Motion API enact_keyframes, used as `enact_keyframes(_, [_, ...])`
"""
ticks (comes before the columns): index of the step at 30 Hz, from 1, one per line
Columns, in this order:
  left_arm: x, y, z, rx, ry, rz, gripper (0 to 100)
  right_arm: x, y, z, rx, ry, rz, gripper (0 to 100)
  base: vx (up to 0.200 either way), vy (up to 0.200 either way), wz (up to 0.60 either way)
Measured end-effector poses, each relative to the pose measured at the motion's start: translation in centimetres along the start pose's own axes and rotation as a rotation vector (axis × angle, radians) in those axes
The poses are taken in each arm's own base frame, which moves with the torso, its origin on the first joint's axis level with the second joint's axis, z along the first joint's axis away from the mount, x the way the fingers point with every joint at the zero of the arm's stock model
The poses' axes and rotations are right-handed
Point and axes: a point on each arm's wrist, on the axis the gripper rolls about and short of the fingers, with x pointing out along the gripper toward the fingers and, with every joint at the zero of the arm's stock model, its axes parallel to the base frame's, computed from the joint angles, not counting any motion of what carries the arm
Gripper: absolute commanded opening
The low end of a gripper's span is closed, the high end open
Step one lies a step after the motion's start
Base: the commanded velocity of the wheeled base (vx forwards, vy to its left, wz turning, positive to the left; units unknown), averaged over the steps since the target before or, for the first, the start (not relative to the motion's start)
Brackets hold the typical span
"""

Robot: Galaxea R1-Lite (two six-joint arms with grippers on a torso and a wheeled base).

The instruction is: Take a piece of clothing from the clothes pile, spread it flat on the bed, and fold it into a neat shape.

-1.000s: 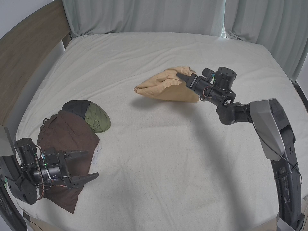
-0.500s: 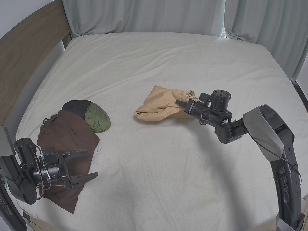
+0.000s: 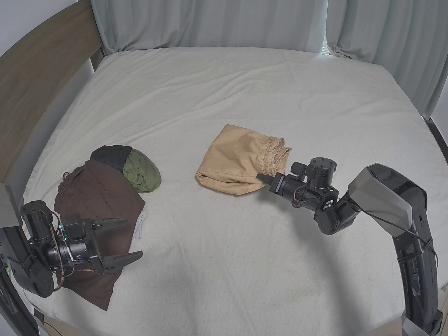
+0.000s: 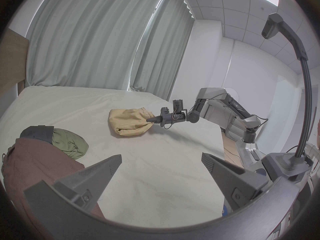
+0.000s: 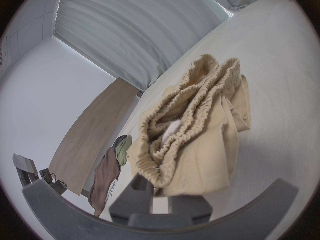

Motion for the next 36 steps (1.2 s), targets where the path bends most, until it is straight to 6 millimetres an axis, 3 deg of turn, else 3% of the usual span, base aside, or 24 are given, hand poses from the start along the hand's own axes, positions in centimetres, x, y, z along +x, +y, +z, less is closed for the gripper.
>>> enact_keyframes(4, [0.1, 0.0, 0.0, 0.001, 0.000, -0.003, 100, 0.0, -0.2, -0.4, 0.005, 0.010, -0.006, 0, 0.000, 0.000, 0.00])
enact_keyframes(5, [0.1, -0.1, 0.0, 0.002, 0.000, -0.004, 100, 0.0, -0.2, -0.5, 0.006, 0.011, -0.007, 100, 0.000, 0.000, 0.00])
enact_keyframes(12, [0.1, 0.0, 0.1, 0.005, -0.002, -0.004, 100, -0.2, -0.4, -0.5, 0.002, 0.002, -0.004, 100, 0.000, 0.000, 0.00])
enact_keyframes(21, [0.0, 0.0, 0.2, 0.007, -0.004, -0.001, 100, -2.5, 1.0, -3.3, 0.041, 0.106, -0.038, 100, 0.000, 0.000, 0.00])
enact_keyframes(29, [0.1, -0.1, 0.2, 0.009, -0.004, -0.004, 100, -5.9, 5.6, -6.5, -0.021, 0.243, -0.011, 100, 0.000, 0.000, 0.00])
enact_keyframes(36, [0.1, -0.2, 0.2, 0.010, -0.004, -0.007, 100, -7.2, 10.7, -5.0, -0.089, 0.192, 0.111, 100, 0.000, 0.000, 0.00])
